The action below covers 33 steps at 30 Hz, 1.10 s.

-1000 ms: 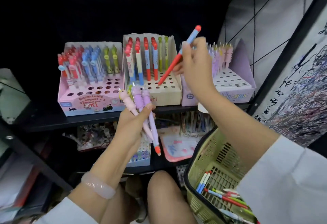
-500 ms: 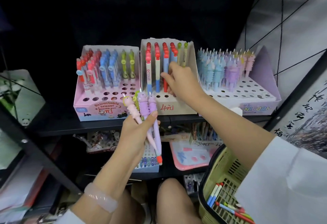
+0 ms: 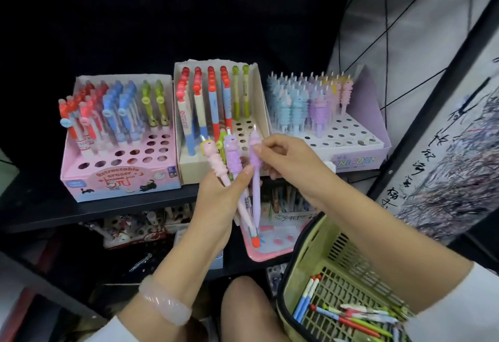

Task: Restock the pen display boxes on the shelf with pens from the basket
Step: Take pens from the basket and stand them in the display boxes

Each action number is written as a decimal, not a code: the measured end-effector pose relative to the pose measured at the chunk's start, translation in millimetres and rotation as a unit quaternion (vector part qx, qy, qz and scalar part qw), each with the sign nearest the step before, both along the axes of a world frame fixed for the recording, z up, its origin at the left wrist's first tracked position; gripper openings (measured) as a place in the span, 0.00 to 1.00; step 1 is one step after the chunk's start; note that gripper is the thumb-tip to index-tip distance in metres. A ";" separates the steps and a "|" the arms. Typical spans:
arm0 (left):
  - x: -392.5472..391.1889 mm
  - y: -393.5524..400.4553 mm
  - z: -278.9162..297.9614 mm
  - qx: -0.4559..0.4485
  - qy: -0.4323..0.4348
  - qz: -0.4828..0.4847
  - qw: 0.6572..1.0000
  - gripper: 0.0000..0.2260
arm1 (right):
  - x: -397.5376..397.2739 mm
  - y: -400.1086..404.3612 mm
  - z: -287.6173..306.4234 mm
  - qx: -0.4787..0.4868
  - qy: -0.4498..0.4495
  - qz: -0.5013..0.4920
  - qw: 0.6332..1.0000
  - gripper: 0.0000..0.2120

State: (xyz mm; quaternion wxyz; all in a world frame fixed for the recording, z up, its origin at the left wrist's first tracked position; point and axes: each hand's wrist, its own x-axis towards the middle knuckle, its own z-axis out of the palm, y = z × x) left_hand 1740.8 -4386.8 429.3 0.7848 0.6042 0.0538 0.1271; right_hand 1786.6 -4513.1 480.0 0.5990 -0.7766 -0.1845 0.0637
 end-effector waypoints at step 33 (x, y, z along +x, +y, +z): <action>12.6 -38.8 -4.4 -0.013 0.020 -0.065 0.998 0.03 | 93.9 -111.8 5.0 -0.259 -0.166 -0.223 0.925 0.08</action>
